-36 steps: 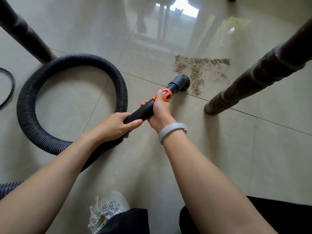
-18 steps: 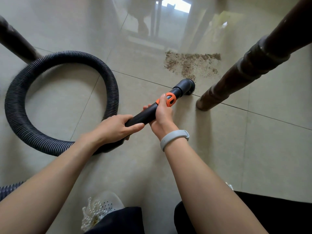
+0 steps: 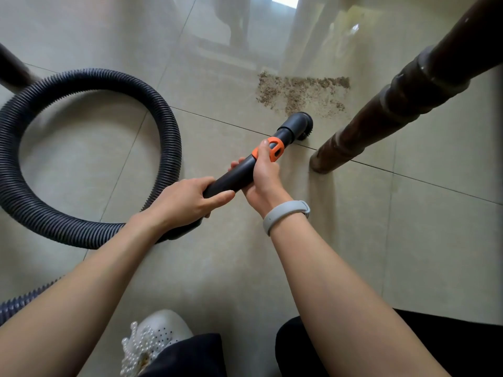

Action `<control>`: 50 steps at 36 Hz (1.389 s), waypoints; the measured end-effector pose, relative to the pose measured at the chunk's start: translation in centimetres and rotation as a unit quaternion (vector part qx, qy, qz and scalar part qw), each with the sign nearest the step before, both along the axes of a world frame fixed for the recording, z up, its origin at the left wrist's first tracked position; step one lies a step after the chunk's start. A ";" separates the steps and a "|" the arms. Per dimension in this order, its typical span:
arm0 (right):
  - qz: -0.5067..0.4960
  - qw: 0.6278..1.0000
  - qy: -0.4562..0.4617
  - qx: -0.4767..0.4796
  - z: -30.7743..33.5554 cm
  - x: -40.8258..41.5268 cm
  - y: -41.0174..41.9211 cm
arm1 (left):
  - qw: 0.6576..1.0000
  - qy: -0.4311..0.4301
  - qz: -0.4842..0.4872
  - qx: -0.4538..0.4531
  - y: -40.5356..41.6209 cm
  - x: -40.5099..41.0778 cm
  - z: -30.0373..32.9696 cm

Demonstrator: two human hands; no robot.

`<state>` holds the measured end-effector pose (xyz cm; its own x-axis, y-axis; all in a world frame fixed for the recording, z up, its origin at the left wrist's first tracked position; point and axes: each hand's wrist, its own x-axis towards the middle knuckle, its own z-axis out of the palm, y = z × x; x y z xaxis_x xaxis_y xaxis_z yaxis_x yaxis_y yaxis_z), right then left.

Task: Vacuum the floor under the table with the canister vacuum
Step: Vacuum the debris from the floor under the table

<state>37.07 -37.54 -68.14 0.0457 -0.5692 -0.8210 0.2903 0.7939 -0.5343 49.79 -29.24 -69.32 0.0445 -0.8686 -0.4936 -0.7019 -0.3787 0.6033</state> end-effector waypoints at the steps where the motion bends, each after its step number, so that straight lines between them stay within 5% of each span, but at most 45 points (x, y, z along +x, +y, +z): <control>1: 0.006 1.000 0.003 -0.002 -0.1 0.2 0.0 | 1.000 -0.001 0.005 -0.003 0.2 0.1 -0.1; 28: 0.143 0.988 0.032 -0.049 -1.0 6.3 -1.2 | 0.985 0.051 0.156 -0.050 1.8 2.8 -1.9; 50: 0.141 0.989 0.037 -0.036 0.1 8.3 -6.7 | 0.990 0.060 0.118 -0.059 -4.1 5.1 -2.0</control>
